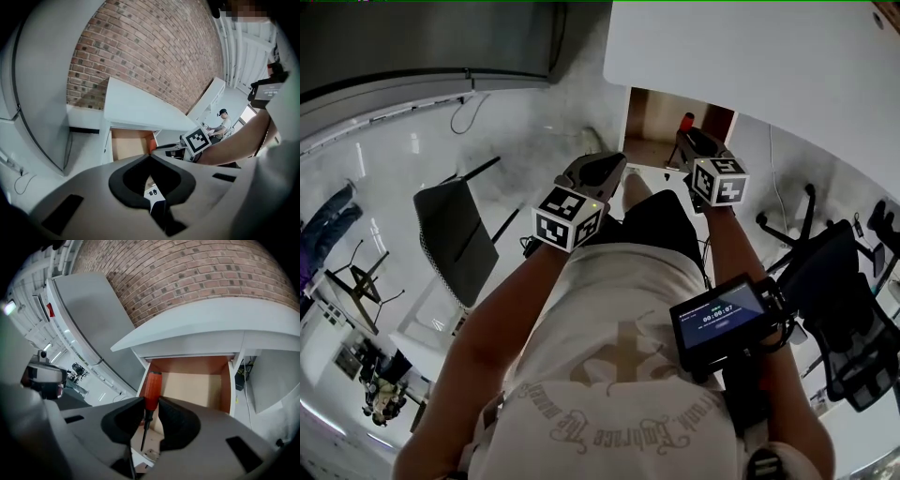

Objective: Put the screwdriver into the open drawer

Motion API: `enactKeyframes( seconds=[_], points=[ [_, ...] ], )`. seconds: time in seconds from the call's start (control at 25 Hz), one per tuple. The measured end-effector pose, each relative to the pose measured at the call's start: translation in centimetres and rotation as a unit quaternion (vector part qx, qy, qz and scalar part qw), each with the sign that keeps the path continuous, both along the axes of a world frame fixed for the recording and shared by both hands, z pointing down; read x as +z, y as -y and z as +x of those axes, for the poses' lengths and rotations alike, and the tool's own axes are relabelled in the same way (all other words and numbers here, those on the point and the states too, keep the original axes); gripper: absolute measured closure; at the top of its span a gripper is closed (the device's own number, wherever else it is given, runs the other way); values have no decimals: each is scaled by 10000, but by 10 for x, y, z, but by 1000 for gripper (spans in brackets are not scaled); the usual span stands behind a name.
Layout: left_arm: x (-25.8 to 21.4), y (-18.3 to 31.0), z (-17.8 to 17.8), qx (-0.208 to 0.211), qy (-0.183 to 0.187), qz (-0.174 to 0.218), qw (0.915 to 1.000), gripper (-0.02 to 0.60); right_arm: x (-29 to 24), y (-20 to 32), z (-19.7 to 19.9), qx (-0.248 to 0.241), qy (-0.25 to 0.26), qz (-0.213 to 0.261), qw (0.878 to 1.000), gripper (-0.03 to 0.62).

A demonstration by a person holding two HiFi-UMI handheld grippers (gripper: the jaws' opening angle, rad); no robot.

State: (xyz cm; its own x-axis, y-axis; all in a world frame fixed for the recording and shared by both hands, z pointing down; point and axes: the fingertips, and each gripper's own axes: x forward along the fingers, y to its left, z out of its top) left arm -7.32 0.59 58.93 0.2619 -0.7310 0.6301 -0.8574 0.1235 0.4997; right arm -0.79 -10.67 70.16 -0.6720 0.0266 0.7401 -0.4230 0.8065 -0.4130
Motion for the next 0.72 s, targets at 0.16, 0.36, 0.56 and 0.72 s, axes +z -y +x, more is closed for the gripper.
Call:
enactKeyframes(
  seconds=[0.16,0.36,0.56,0.72],
  points=[
    [5,-3,13,42,5,-41,10000,561,7,1,12,34,-70,-21,10000,488],
    [18,-7,17,102,57,-119,9999,561,14,0,16,-78,-120,-54,9999,488],
    [22,-9,21,-18,47,-150,9999,561,17,1,18,-162,-90,-50,9998,488],
    [21,-12,29,-16,40,-167,9999,561,20,5,20,-83,-93,-45,9999,488]
  ],
)
